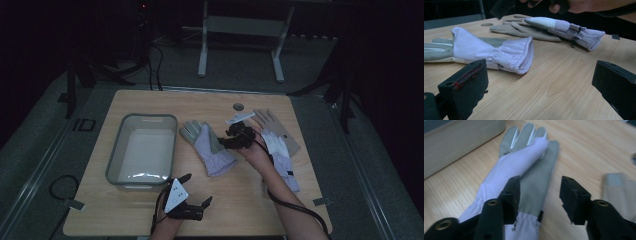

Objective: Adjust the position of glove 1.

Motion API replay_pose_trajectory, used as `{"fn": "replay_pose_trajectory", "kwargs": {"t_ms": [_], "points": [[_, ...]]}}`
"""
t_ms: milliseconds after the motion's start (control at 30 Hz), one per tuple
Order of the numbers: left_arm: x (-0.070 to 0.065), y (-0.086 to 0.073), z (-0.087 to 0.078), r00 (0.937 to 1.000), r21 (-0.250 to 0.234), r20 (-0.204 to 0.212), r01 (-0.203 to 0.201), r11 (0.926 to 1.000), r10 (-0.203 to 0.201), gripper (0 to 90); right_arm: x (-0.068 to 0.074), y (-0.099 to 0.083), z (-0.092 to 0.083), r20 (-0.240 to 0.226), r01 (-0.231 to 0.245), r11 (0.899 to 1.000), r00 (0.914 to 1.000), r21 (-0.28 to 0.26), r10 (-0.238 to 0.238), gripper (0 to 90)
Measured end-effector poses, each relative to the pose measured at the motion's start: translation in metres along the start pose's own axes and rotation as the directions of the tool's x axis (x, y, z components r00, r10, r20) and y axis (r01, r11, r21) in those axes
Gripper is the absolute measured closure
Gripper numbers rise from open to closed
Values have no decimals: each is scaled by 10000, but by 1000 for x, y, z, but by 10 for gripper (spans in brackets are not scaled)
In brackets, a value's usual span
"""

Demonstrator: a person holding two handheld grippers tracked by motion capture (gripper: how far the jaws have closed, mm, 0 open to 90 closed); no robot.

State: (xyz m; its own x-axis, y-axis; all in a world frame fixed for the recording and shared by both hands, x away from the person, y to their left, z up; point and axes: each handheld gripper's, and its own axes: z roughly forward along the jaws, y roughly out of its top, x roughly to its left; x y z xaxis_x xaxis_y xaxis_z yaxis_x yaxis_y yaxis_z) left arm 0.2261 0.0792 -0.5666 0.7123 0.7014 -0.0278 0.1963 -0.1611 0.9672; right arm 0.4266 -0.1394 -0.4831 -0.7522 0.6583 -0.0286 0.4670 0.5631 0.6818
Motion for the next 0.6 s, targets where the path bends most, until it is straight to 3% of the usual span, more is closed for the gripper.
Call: {"fn": "replay_pose_trajectory", "kwargs": {"t_ms": [233,267,400,500,600], "points": [[0,0,0,10000,-32,60,51,10000,-50,5,6,5,33,-169,332,9975,9993,618,-322,523],[0,0,0,9999,-38,79,66,10000,-66,5,8,4,43,-156,451,9953,9989,862,-440,525],[1,0,0,9999,-50,87,76,10000,-76,5,11,-1,57,-37,705,9897,9975,1246,-706,531],[1,0,0,9999,-58,89,97,9999,-97,5,12,-8,64,-202,920,9883,9957,1215,-902,549],[1,0,0,9999,-27,90,91,10000,-91,5,8,-11,65,-407,785,9909,9964,1097,-745,571]]}}
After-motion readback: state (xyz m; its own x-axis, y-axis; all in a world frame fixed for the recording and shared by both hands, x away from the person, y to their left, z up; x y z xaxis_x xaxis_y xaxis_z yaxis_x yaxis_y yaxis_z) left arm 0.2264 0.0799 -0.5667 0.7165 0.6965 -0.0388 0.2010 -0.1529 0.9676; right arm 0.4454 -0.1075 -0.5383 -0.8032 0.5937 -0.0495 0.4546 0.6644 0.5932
